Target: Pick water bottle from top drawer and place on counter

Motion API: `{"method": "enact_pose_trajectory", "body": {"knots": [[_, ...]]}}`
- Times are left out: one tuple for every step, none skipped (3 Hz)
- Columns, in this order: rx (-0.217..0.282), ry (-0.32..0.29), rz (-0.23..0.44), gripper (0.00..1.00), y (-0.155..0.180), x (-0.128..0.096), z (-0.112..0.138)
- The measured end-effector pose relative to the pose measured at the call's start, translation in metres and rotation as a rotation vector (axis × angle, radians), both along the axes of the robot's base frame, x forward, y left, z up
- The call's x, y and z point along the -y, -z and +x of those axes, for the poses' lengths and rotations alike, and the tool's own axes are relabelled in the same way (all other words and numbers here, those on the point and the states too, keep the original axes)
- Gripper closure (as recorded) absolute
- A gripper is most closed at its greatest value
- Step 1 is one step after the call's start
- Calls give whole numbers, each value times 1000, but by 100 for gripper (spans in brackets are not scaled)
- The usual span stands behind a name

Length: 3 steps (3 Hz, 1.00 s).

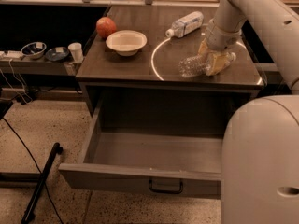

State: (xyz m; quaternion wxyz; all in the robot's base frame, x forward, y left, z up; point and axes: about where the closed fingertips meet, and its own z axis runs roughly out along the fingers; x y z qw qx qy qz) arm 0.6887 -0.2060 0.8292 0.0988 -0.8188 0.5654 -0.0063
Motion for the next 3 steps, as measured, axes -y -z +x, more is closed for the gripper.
{"method": "enact_pose_trajectory", "body": {"knots": [[0,0,0,58,0,0,0],[12,16,-1,34,1,-1,10],[-4,28,1,11,0,-4,15]]}}
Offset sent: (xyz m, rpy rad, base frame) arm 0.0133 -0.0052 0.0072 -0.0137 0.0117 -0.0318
